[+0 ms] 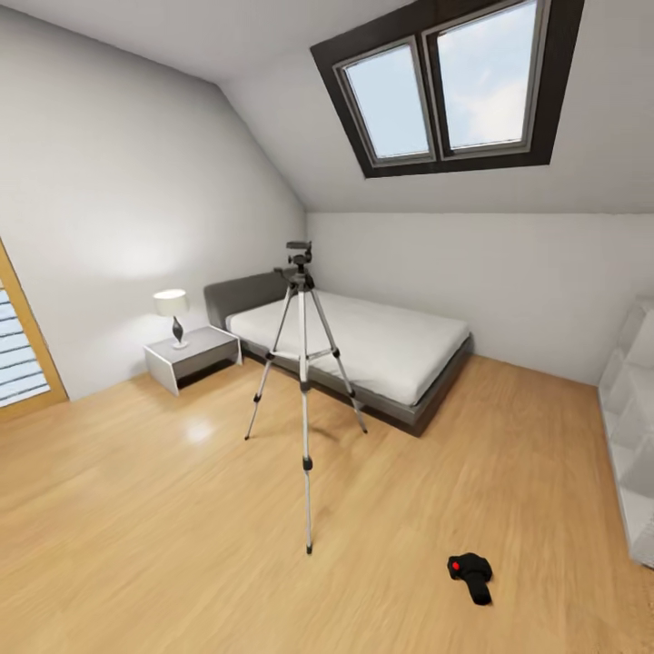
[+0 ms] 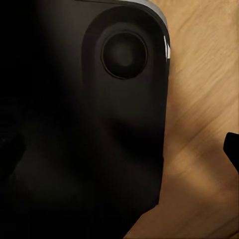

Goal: Attach the digital camera to the camera tripod in the bedroom.

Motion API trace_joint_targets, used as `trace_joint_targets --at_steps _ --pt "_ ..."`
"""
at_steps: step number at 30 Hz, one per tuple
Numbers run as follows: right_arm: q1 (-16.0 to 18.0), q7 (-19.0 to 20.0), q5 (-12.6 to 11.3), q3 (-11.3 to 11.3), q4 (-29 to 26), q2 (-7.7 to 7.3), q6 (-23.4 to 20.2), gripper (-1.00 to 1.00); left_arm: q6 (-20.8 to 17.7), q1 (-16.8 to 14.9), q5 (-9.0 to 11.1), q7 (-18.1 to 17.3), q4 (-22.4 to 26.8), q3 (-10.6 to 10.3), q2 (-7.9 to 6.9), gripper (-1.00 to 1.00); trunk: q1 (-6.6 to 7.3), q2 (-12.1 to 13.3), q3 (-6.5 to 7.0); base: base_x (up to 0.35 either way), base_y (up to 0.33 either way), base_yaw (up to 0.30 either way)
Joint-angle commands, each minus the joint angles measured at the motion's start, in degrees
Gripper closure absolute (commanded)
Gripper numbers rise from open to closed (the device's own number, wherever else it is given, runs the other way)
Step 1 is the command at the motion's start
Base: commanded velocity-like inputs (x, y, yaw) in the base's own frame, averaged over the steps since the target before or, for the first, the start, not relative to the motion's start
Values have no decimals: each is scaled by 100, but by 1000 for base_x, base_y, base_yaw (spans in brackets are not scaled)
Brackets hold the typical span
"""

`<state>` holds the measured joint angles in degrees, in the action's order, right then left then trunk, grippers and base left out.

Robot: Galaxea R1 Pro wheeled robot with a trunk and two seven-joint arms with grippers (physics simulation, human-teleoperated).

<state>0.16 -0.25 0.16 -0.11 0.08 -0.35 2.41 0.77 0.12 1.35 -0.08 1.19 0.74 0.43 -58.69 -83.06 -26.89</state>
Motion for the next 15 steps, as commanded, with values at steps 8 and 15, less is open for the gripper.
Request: trace_joint_targets --at_steps 8,15 --pt "2 -2 2 -6 1 -7 15 -100 9 1 14 -1 4 13 1 -100 -3 -2 -4 321 139 -283" --pt "2 -2 2 -7 1 -17 14 -100 11 1 14 -1 4 13 1 -100 -3 -2 -4 311 188 -283"
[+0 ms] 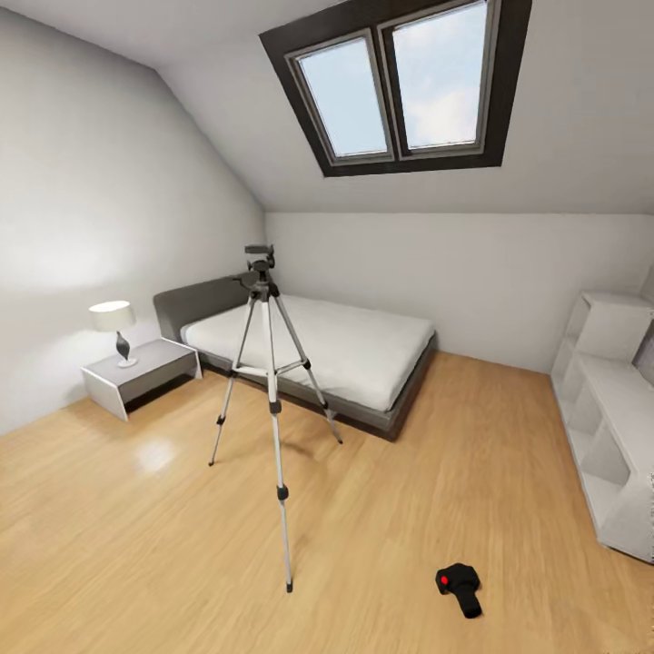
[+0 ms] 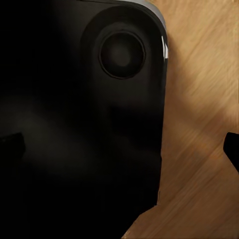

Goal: Attach the digital camera to the camera tripod in the bedroom.

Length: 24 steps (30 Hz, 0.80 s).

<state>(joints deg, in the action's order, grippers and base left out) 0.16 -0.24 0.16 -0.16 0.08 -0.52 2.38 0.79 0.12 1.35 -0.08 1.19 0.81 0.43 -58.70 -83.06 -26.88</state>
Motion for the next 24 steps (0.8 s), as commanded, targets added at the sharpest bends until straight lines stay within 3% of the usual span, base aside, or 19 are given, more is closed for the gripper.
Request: trace_joint_targets --at_steps 1,24 --pt "2 -2 2 -1 1 -1 17 -100 8 0 14 -1 4 7 1 -100 -3 -2 -4 305 206 -283" --pt "2 -2 2 -2 1 -9 5 -100 131 3 19 -1 4 14 -7 -100 -3 -2 -4 285 233 -283"
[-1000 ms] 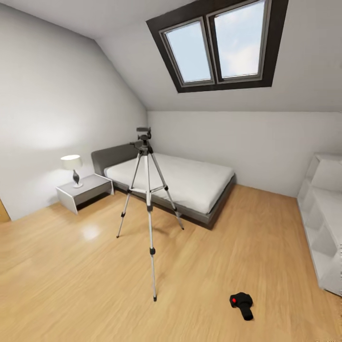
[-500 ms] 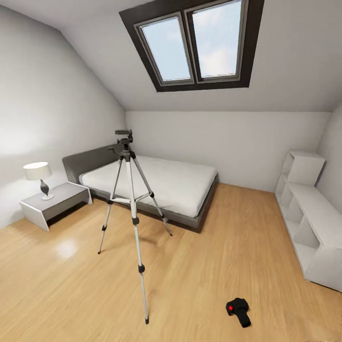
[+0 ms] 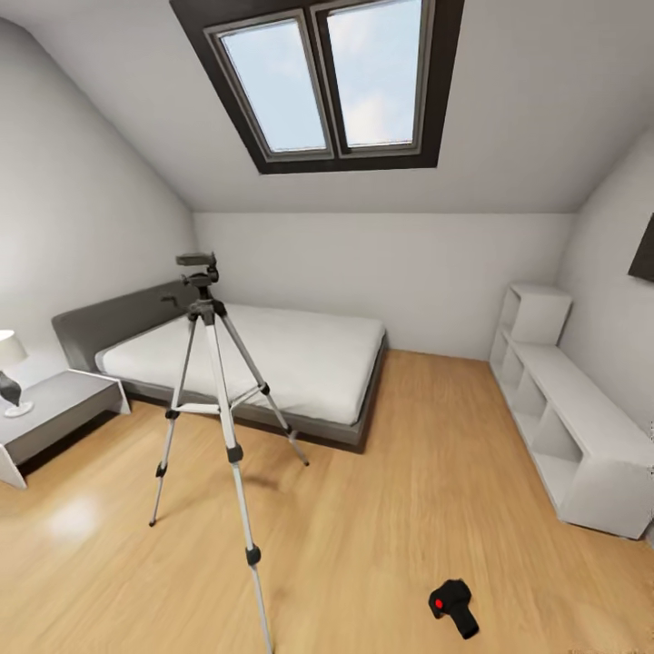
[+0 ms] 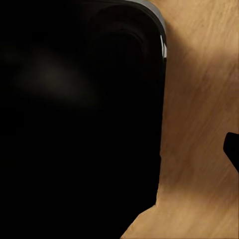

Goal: Attach the digital camera to the camera tripod in the bedroom.

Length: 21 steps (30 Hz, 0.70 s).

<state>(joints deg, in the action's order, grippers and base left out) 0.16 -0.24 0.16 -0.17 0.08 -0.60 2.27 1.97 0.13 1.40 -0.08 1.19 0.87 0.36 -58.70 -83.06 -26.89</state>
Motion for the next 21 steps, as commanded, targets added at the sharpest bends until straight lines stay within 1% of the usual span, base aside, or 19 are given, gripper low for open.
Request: trace_joint_targets --at_steps 1,9,14,21 --pt "2 -2 2 -1 1 1 15 -100 16 2 15 -1 4 8 1 -100 -3 -2 -4 250 264 -283" --pt "2 -2 10 -9 1 11 18 -100 30 1 18 -1 4 9 -1 -100 -3 -2 -4 214 258 -283" --pt "2 -2 21 -16 1 14 19 -100 31 2 18 -1 4 9 -1 -100 -3 -2 -4 66 85 -283" --pt "2 -2 27 -17 1 16 19 -100 31 2 22 -1 4 9 -1 -100 -3 -2 -4 18 23 -283"
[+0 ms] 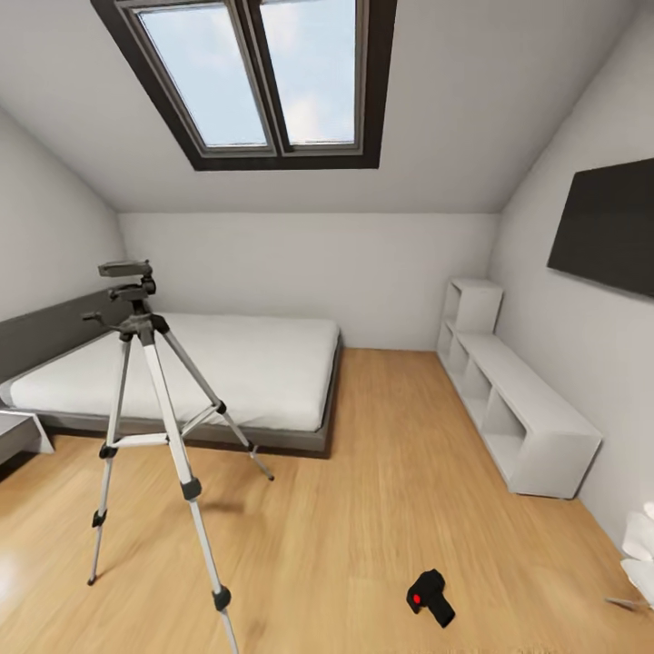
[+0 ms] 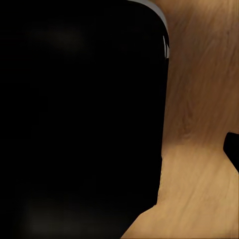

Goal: Attach the digital camera to the camera tripod in the bedroom.

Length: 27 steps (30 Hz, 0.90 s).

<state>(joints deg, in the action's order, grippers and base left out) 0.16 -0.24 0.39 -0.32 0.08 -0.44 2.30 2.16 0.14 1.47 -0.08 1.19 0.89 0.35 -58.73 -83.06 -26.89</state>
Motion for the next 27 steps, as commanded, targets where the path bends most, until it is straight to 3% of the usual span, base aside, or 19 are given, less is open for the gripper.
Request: trace_joint_targets --at_steps 1,6,7,10,12,16,27 --pt "2 -2 4 -3 1 0 16 -100 13 2 16 -1 4 7 1 -100 0 -2 -4 5 7 -282" --pt "2 -2 11 -3 1 0 16 -100 13 1 60 4 4 7 1 -100 0 -2 -4 2 2 -275" --pt "2 -2 16 -3 1 0 16 -100 13 -1 338 1 4 -3 -3 -100 0 -2 -4 0 0 -110" --pt "2 -2 19 -5 1 -2 16 -100 13 -1 596 0 4 -6 -8 -100 0 -2 -4 0 0 -71" --pt "2 -1 21 -9 1 -10 16 -100 13 2 987 -1 4 -16 -15 -100 0 -2 -4 0 0 -29" --pt "2 4 22 -11 1 -15 16 -100 13 3 1299 -1 4 -24 -22 -100 0 -2 -4 0 0 -13" --pt "2 8 23 -12 1 -17 16 -100 17 3 1444 -1 4 -28 -25 -100 0 -2 -4 0 0 -2"
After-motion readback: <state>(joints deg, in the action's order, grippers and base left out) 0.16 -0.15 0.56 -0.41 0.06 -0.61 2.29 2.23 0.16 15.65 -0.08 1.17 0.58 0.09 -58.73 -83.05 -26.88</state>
